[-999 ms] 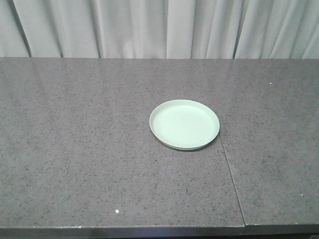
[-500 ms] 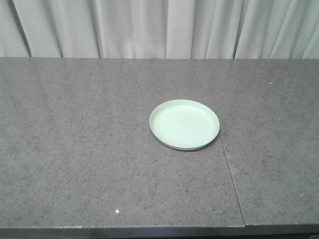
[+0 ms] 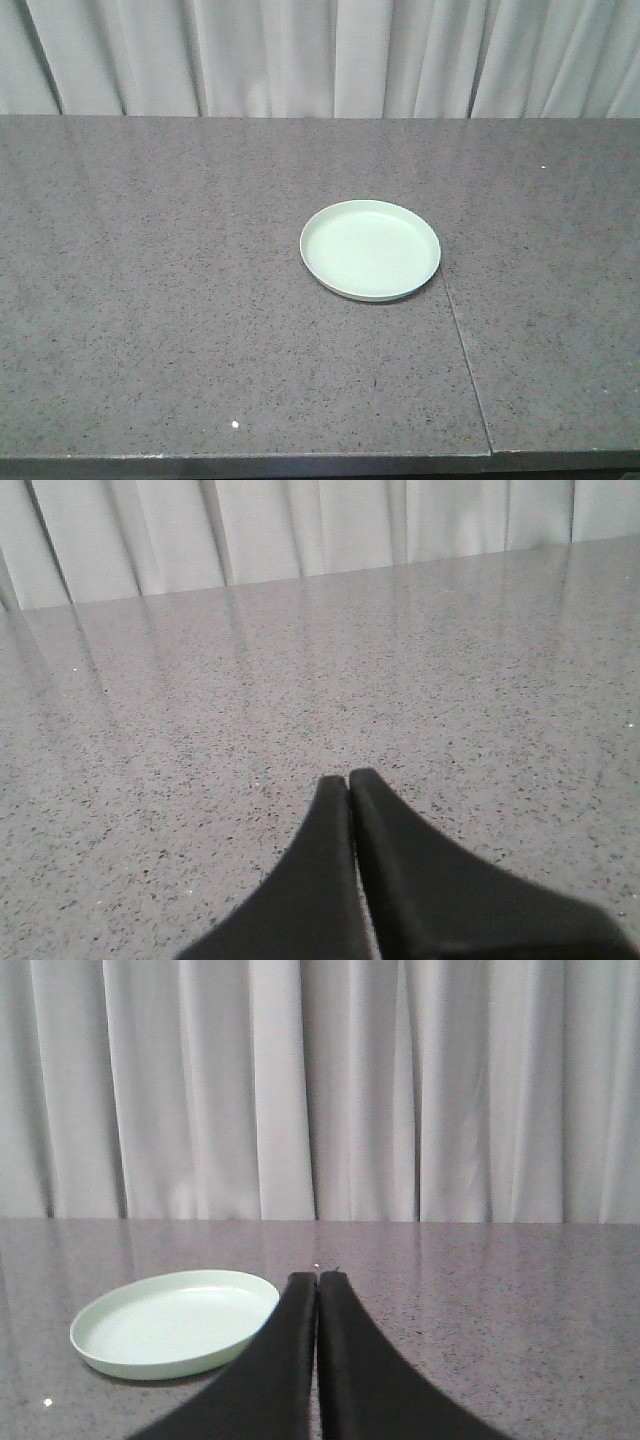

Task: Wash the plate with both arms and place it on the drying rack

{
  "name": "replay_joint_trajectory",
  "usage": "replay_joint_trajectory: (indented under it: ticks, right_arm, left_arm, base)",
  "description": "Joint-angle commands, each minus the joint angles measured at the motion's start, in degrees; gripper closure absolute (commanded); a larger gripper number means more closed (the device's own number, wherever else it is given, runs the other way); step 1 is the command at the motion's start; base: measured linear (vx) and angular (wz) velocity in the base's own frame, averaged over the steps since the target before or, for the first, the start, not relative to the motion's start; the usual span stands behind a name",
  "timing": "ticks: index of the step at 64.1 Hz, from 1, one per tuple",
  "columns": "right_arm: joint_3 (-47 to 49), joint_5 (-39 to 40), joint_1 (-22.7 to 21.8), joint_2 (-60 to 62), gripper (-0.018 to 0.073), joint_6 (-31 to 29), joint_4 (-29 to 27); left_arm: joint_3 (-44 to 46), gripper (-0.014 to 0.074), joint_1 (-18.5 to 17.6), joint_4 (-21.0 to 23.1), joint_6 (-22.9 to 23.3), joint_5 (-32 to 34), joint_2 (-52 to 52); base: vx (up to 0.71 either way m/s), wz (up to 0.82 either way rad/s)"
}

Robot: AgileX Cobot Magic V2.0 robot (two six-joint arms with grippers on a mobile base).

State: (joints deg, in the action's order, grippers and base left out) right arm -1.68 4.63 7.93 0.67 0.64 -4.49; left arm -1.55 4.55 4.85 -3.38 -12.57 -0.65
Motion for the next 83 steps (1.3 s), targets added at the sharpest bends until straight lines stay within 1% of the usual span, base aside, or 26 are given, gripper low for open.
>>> replay_joint_trajectory:
  ticks: [1, 3, 8, 12, 16, 20, 26, 29, 31, 35, 40, 45, 49, 52, 54, 57, 60, 64, 68, 79, 83]
  right_arm:
    - [1.93, 2.98, -0.16, 0.23, 0.0561, 1.48, -2.65]
    - [3.50, 1.43, -0.16, 0.23, 0.0561, 1.48, -3.42]
    - [8.81, -5.37, -0.16, -0.59, 0.0561, 1.48, -4.57]
    - [13.64, -11.20, -0.16, -2.55, 0.0561, 1.36, -4.78]
    - [18.96, -15.26, -0.05, -5.52, 0.0561, 0.85, -4.82]
    - [22.50, -16.31, -0.05, -7.80, 0.0561, 0.80, -5.23]
    - [25.91, -11.11, -0.05, -10.72, 0.0561, 1.06, -6.03]
    - [27.36, -9.84, -0.05, -12.17, 0.0561, 0.84, -6.56]
    - [28.38, -10.57, -0.05, -13.33, 0.0561, 0.79, -6.50]
    - [31.24, -15.22, -0.05, -16.81, 0.0557, 0.54, -6.50]
    - [35.54, -20.61, -0.05, -22.64, 0.0538, -1.64, -6.56]
    - [40.14, -24.75, -0.05, -28.50, 0.0477, -6.24, -7.04]
    - [43.18, -27.11, -0.05, -32.64, 0.0399, -9.05, -7.85]
    - [45.58, -28.38, -0.05, -35.79, 0.0318, -11.27, -9.38]
    - [47.00, -28.38, -0.05, -37.49, 0.0266, -12.61, -10.96]
    - [48.39, -27.48, -0.05, -40.07, 0.0164, -13.91, -13.48]
    - [48.96, -25.59, -0.05, -42.28, 0.0083, -15.34, -15.94]
    - [49.51, -23.71, -0.05, -44.77, 0.0022, -17.77, -18.38]
    - [51.20, -24.71, -0.05, -48.10, 0.0001, -21.36, -22.12]
    - [62.20, -34.13, 0.02, -59.91, 0.0023, -32.40, -31.69]
    - [65.83, -36.33, 0.02, -64.07, 0.0027, -34.79, -33.76]
  left_arm:
    - [1.48, 0.0603, -0.02, 0.19, 0.49, 4.01, -0.81]
    - [1.48, 0.0603, -0.02, 0.19, 0.49, 4.01, -0.81]
    - [1.48, 0.0603, -0.02, 0.19, 0.49, 4.01, -0.81]
    - [1.48, 0.0603, -0.02, 0.19, 0.49, 4.01, -0.81]
    - [1.48, 0.0603, -0.02, 0.19, 0.49, 4.01, -0.81]
    - [1.48, 0.0603, -0.02, 0.19, 0.49, 4.01, -0.81]
    - [1.48, 0.0603, -0.02, 0.19, 0.49, 4.01, -0.81]
    - [1.48, 0.0603, -0.02, 0.19, 0.49, 4.01, -0.81]
    - [1.48, 0.0603, -0.02, 0.19, 0.49, 4.01, -0.81]
    - [1.48, 0.0603, -0.02, 0.19, 0.49, 4.01, -0.81]
    - [1.48, 0.0603, -0.02, 0.19, 0.49, 4.01, -0.81]
    - [1.48, 0.0603, -0.02, 0.19, 0.49, 4.01, -0.81]
    - [1.48, 0.0603, -0.02, 0.19, 0.49, 4.01, -0.81]
    - [1.48, 0.0603, -0.02, 0.19, 0.49, 4.01, -0.81]
    - [1.48, 0.0603, -0.02, 0.19, 0.49, 4.01, -0.81]
    - [1.48, 0.0603, -0.02, 0.19, 0.49, 4.01, -0.81]
    - [1.48, 0.0603, -0.02, 0.19, 0.49, 4.01, -0.81]
    - [1.48, 0.0603, -0.02, 0.19, 0.49, 4.01, -0.81]
    - [1.48, 0.0603, -0.02, 0.19, 0.49, 4.01, -0.81]
    - [1.48, 0.0603, -0.02, 0.19, 0.49, 4.01, -0.81]
    - [1.48, 0.0603, -0.02, 0.19, 0.49, 4.01, -0.81]
  base:
    - [0.00, 0.00]
    - [0.00, 0.00]
    - [0.00, 0.00]
    - [0.00, 0.00]
    - [0.00, 0.00]
    - [0.00, 0.00]
    - [0.00, 0.00]
    - [0.00, 0.00]
    - [0.00, 0.00]
    - [0.00, 0.00]
    - [0.00, 0.00]
    - [0.00, 0.00]
    - [0.00, 0.00]
    - [0.00, 0.00]
    - [0.00, 0.00]
    - [0.00, 0.00]
    - [0.00, 0.00]
    - [0.00, 0.00]
    - [0.00, 0.00]
    - [0.00, 0.00]
    - [0.00, 0.00]
